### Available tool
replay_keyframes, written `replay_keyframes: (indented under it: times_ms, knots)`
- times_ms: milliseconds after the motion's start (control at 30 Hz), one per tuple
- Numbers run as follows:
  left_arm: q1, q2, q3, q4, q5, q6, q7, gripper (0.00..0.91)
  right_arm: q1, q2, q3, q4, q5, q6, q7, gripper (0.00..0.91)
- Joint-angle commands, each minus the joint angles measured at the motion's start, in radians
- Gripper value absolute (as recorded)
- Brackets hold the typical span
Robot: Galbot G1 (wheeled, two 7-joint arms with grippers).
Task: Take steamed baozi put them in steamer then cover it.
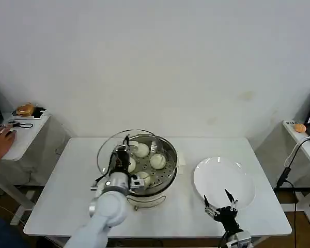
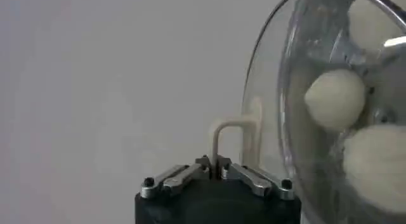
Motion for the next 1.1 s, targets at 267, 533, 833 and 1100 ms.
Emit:
replay_keyframes:
  times_ms: [267,533,833,1100]
  knots:
    - [-0.019,-0.102,0.074,0.048,0.095,-0.009,0.017,0.0,-0.001,0.004,-0.007,-0.007,-0.009,0.001,0.0,0.907]
    - [-0.016,-0.115,0.067,0.092,0.127,-0.027,0.01,0.0,0.005,0.003,-0.013,-0.013,-0.009,0.001,0.0,0.907]
    - [-0.011,-0.109,0.048,0.095,0.133,-0.033,0.012,0.0,0.004,-0.001,-0.01,-0.017,-0.006,0.003,0.0,0.907]
    - [-0.006,-0.117,0.045,0.094,0.137,-0.035,0.01,0.0,0.004,0.002,-0.021,-0.019,-0.009,0.003,-0.001,0.907]
